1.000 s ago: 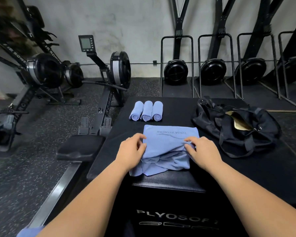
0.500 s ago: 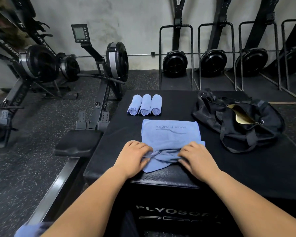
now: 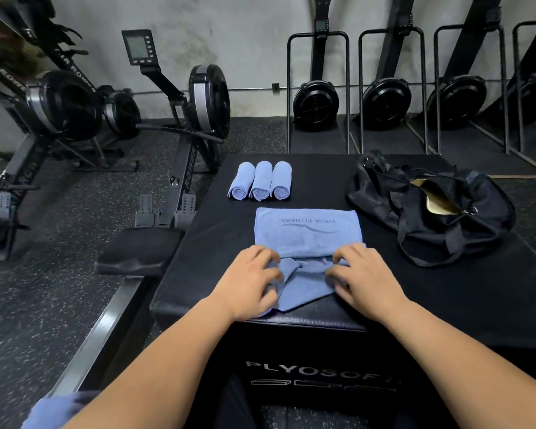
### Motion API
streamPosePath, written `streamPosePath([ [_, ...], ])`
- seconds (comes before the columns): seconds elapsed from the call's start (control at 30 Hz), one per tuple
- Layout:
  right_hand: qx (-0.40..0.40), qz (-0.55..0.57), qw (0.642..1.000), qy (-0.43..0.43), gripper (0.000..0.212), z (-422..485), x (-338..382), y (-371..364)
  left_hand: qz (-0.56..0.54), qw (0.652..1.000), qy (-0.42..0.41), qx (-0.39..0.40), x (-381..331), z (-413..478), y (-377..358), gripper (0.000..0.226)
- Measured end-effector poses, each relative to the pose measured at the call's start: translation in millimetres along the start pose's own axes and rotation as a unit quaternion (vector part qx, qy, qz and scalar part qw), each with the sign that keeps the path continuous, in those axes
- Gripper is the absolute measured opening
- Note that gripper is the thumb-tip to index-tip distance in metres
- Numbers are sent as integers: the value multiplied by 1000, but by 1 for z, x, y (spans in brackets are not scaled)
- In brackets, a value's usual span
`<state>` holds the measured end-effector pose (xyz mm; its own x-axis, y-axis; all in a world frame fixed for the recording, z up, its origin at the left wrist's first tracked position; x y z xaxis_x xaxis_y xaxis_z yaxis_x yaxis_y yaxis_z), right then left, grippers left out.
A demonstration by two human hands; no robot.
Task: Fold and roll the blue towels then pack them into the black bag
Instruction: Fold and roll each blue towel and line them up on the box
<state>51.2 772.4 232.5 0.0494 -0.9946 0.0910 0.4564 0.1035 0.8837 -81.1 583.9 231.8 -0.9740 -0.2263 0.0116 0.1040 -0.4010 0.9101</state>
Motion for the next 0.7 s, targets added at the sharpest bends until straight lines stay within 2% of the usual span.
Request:
streamPosePath([
  [0.1,56,7,998,-8,21,-5,1,-14,2,999,20,48,3,-10,-15,35],
  [0.27,23,4,1000,-21,16,1,-1,-5,-16,998,64,4,12,-8,-4,10],
  [0.4,-54,59,990,-118,15,6,-16,15,-70,974,212,-36,36,-5,12,14],
  [0.47,-60,49,981,-177,14,4,-34,17,-66,961,268,-18,49,-6,13,13],
  [0.53,-41,-6,981,-190,12,-4,-44,15,-16,964,265,13,53,-8,9,14],
  [0.6,-28,-27,986,-160,17,-10,-45,14,7,974,223,26,47,-10,6,33],
  [0.63,-27,-24,990,-135,20,-11,-42,14,11,981,191,22,40,-8,7,38],
  [0.7,-4,-17,997,-75,17,-13,-29,13,25,994,102,12,18,-4,10,31],
])
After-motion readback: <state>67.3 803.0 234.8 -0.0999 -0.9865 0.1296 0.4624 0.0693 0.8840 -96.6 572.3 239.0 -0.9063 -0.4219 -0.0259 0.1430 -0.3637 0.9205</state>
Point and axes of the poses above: each hand's wrist, its own z-axis towards the middle knuckle, its own y-axis out of the back of the hand, x = y × z, the point moved 7 cm from there along z, towards the middle knuckle, and after that the axes turned 7 degrees about z, right-handed, at the moved point
